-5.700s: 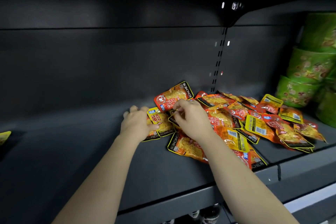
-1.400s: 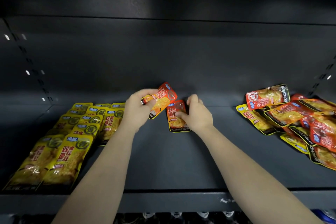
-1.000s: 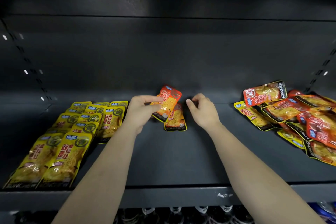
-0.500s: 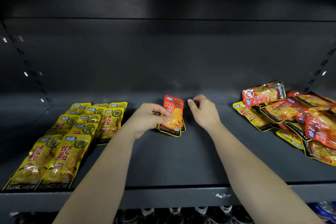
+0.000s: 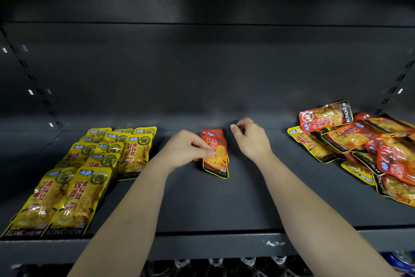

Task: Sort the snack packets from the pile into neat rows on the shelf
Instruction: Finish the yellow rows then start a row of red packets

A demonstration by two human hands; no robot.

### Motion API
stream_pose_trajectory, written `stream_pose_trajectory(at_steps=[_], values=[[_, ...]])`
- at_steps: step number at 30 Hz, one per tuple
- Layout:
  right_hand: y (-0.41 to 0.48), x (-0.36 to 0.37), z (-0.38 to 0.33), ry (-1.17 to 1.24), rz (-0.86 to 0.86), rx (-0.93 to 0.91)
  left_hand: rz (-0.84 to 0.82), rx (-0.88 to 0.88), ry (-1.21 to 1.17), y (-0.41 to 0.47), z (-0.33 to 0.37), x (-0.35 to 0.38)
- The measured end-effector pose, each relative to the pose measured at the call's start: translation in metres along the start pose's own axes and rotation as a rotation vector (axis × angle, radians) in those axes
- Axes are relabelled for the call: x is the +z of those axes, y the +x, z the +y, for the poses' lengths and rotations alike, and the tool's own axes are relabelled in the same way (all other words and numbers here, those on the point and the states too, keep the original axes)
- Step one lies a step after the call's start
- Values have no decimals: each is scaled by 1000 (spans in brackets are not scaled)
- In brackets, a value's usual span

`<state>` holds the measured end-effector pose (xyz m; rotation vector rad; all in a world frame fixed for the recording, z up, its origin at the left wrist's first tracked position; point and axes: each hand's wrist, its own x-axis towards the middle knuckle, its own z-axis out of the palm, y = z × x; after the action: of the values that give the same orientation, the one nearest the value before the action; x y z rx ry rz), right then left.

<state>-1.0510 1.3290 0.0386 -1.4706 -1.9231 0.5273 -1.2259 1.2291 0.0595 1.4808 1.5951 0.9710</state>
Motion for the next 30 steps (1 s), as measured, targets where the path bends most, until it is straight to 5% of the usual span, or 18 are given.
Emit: stream_pose_trajectory(at_steps=[20, 30], values=[[-3, 0, -1, -37, -23, -12, 28, 71, 383, 1, -4, 0], [-3, 0, -3, -27, -43, -26, 197, 133, 436, 2, -1, 1]])
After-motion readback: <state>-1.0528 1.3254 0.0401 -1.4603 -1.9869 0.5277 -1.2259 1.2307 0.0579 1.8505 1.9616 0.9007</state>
